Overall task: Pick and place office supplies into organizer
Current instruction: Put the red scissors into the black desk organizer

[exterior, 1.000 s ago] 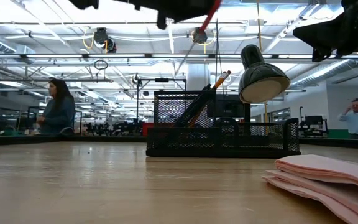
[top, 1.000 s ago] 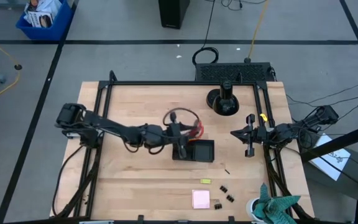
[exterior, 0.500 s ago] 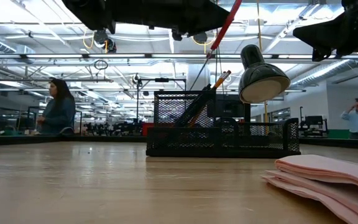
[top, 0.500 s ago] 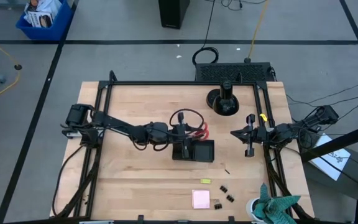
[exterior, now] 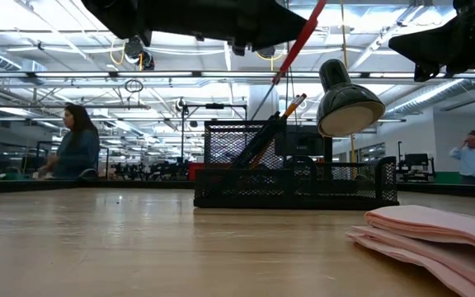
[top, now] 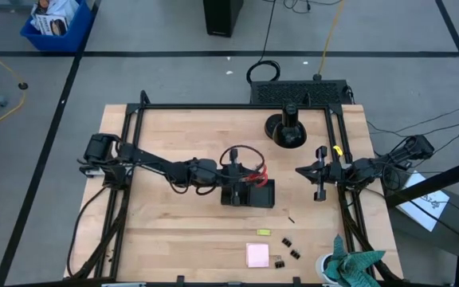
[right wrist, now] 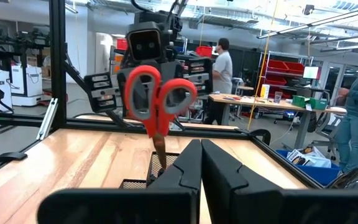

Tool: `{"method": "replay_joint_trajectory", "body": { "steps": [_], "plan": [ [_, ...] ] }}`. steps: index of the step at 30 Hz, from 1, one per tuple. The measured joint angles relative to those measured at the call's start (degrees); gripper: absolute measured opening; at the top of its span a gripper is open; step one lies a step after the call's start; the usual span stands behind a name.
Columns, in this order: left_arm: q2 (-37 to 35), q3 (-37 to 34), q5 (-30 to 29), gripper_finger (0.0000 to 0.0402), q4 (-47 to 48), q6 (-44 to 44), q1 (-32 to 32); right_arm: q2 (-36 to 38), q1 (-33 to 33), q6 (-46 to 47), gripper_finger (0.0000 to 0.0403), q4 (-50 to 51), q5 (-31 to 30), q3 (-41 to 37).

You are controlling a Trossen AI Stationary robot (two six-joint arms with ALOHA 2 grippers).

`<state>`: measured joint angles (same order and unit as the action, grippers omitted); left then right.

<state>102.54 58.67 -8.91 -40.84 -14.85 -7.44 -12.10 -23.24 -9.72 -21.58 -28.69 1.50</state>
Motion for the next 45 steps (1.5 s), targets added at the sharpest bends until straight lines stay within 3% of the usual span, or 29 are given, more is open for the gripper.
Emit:
{"method": "replay_joint_trajectory", "body": {
  "steps": [7, 20, 27, 36, 40, 45],
  "plan": [
    [-2.32, -0.06, -0.25, 0.0097, 0.39, -1.87, -0.24, 0.02, 0.00, 1.26, 0.0004, 0.00, -0.02, 0.00],
    [-11.42, 0.00, -3.17, 0.0097, 15.58, 0.49, -2.05, 0.00, 0.00, 1.07, 0.0004, 0.01, -0.02, -0.01],
    [-9.87, 0.00, 1.82, 0.0097, 11.75, 0.45, -1.14, 0.02, 0.00, 1.46, 0.0004, -0.44, -0.02, -0.02],
    [-10.24, -2.53, 1.61, 0.0097, 10.60, 0.33, 2.32, 0.02, 0.00, 2.66, 0.0004, -0.87, -0.02, -0.02],
    [-14.69, -5.10, 2.41, 0.0097, 10.04, 1.93, 3.89, 0.00, 0.00, 3.04, 0.0004, -0.81, -0.02, -0.01],
    [-25.24, -10.47, 1.20, 0.0097, 10.95, 1.15, 2.62, 0.00, 0.00, 3.04, 0.0004, -0.27, 0.00, 0.00]
  ]
}}
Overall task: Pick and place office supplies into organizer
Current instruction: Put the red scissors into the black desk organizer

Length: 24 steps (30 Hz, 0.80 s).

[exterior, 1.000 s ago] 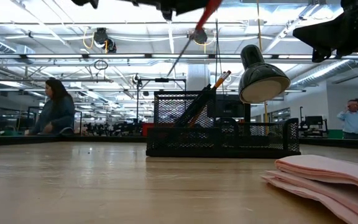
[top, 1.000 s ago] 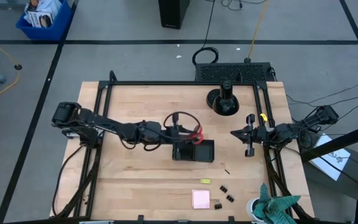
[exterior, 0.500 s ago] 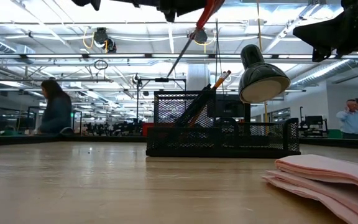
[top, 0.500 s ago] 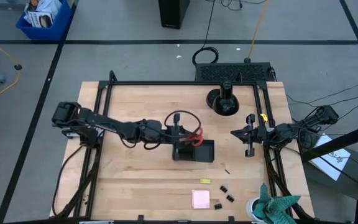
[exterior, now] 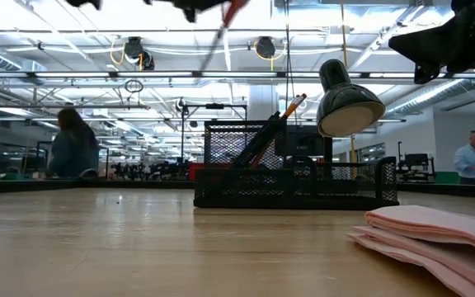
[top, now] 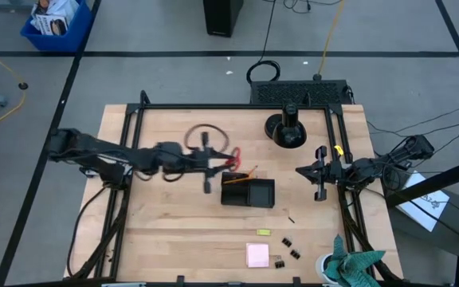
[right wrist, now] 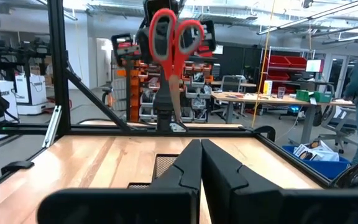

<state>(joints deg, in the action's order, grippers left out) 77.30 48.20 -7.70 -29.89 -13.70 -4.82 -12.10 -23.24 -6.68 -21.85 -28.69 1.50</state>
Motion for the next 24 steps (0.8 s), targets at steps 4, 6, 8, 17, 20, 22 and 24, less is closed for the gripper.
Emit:
{"method": "replay_joint_trajectory", "body": {
  "steps": [4, 6, 8, 17, 20, 22, 24],
  "plan": [
    [-7.36, -6.13, -1.38, 0.0097, -3.12, 0.84, -0.87, 0.02, 0.00, -1.19, 0.0004, -0.14, -0.02, 0.00],
    [-7.94, -9.89, -1.18, 0.0097, -8.75, 2.04, -0.90, 0.02, 0.00, -1.69, 0.0004, -0.16, -0.03, -0.01],
    [-7.26, -14.29, -0.87, 0.0097, -15.83, 2.28, -0.85, 0.02, 0.00, -1.85, 0.0004, -0.20, -0.05, -0.01],
    [7.14, -18.62, 2.62, 0.0097, -49.42, 2.48, -0.85, 0.02, 0.00, -3.29, 0.0004, -3.38, -0.24, -0.01],
    [11.83, -16.11, 2.74, 0.0097, -49.24, 2.90, -0.51, 0.02, 0.00, -3.67, 0.0004, -3.60, -0.22, -0.02],
    [14.63, -14.55, 2.74, 0.0097, -49.06, 3.27, 0.07, 0.02, 0.00, -3.67, 0.0004, -3.58, -0.22, 0.00],
    [17.11, -13.15, 2.76, 0.0097, -49.18, 4.16, 0.99, 0.01, 0.00, -3.67, 0.0004, -3.42, -0.24, 0.00]
  ]
}}
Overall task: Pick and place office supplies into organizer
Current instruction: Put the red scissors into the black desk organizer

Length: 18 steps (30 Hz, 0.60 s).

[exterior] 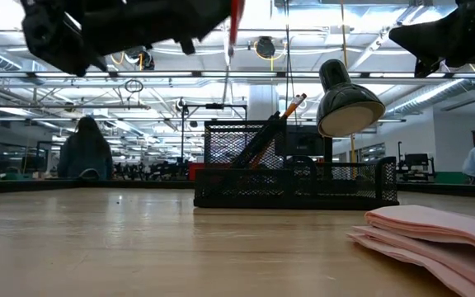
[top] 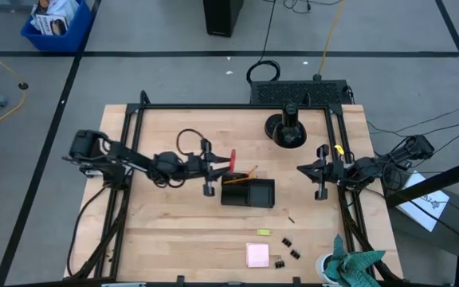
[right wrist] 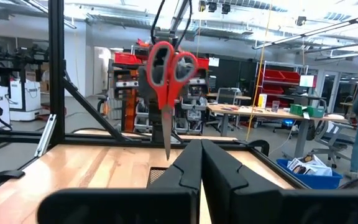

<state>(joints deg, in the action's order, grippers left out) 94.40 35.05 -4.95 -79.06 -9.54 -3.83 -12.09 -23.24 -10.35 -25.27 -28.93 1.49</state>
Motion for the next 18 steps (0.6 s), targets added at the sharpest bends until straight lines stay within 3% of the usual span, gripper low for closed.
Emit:
{"method": "replay_joint_trajectory", "body": {
  "steps": [8, 18],
  "plan": [
    [5.30, 1.73, 0.97, 0.0097, 1.25, 6.34, 2.31, 0.01, 0.00, 0.00, 0.0004, 0.14, 0.00, 0.00],
    [6.53, 1.99, 1.48, 0.0097, 5.83, 4.47, 0.34, 0.01, 0.00, -1.05, 0.0004, 0.26, 0.00, 0.00]
  ]
}}
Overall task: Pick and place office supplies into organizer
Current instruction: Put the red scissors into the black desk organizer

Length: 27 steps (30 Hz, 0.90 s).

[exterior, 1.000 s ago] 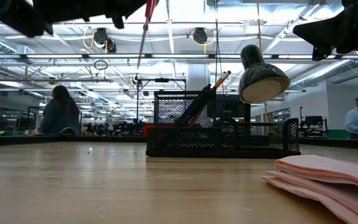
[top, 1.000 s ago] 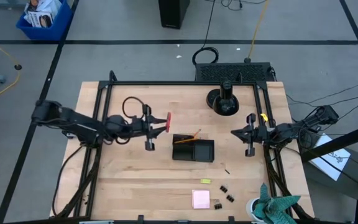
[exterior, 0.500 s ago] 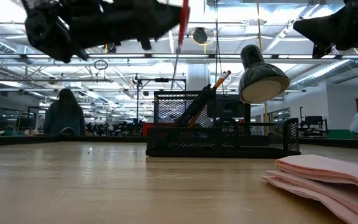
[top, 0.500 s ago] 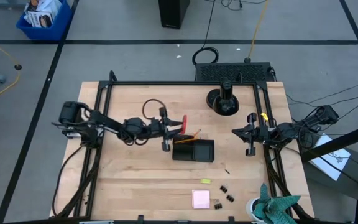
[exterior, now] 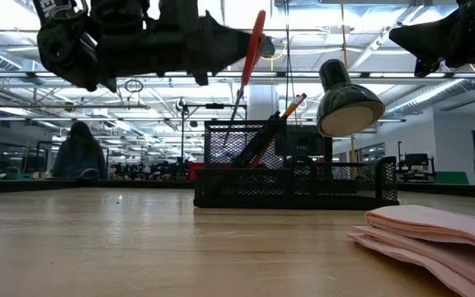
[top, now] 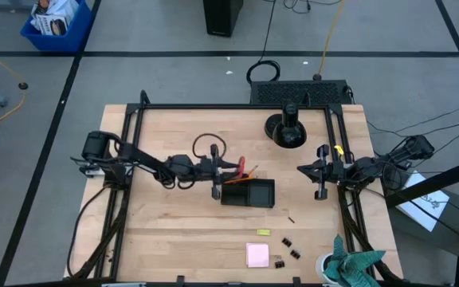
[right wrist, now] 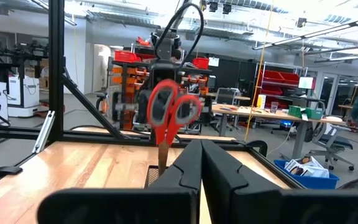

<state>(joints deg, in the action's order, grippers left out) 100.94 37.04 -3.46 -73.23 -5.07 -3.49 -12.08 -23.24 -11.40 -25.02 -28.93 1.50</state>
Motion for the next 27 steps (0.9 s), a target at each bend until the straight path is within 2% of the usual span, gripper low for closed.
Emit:
{"method": "replay_joint_trajectory", "body": {
  "steps": [4, 13, 21, 27],
  "plan": [
    [0.14, 0.00, -0.74, 0.0097, 4.43, -1.50, -0.26, 0.00, 0.00, -0.44, 0.0004, -0.06, 0.01, -0.02],
    [4.82, -0.02, -4.26, 0.0097, 2.07, -1.21, -0.20, -0.02, 0.00, -0.44, 0.0004, -1.33, 0.17, -0.01],
    [8.53, 0.00, -4.39, 0.0097, -0.41, -1.93, -0.18, 0.00, 0.00, -0.42, 0.0004, -1.36, 0.22, 0.00],
    [8.56, 0.04, -4.22, 0.0097, 1.02, -2.49, -0.20, -0.01, 0.00, -0.42, 0.0004, -1.36, 0.22, -0.01]
  ]
}}
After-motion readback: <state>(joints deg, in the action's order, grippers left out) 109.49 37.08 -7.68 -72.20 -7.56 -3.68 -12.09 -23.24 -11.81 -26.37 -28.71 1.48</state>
